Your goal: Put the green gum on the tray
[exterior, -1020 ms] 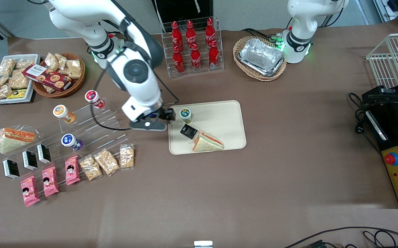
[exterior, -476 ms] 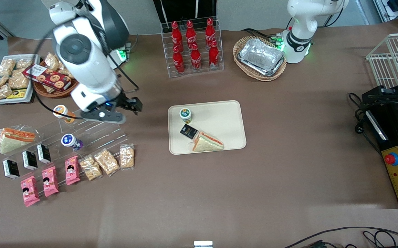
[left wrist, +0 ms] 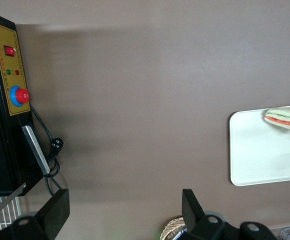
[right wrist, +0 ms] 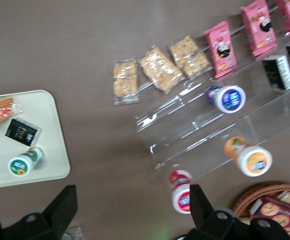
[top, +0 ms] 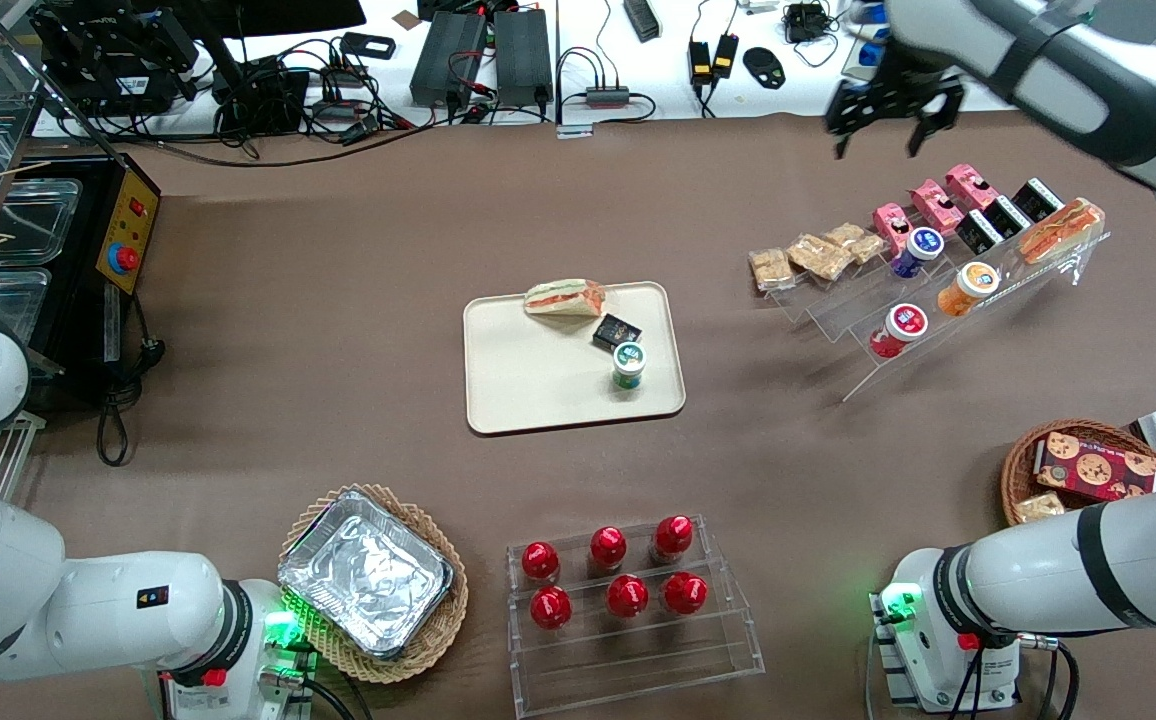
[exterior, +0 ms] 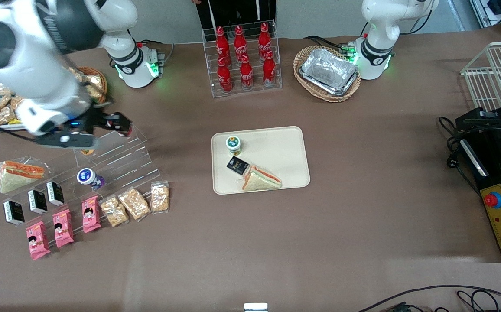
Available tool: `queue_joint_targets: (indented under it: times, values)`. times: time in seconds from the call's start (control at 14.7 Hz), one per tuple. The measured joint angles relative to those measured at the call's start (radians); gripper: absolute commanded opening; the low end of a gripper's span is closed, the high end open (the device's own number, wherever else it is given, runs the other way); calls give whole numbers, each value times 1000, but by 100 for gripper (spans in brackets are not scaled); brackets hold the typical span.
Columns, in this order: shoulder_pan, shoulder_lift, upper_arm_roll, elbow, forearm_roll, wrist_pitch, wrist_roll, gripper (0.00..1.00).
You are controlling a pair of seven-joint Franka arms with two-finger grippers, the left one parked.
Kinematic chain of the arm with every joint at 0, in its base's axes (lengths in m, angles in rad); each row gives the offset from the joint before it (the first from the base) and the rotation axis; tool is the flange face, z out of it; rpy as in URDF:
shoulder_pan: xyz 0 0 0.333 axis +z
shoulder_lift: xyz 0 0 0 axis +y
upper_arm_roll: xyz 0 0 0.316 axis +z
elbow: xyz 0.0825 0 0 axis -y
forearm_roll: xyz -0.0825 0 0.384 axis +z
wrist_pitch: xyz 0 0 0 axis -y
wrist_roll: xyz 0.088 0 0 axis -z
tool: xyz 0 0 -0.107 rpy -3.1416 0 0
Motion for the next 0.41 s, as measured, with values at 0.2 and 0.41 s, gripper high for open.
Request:
queue_joint_targets:
  times: [0.2,0.41]
  values:
    - [-6,-10,-83,29,11,-31,-109,100]
    - [-7,-10,-107,79,11,-66,-118,100]
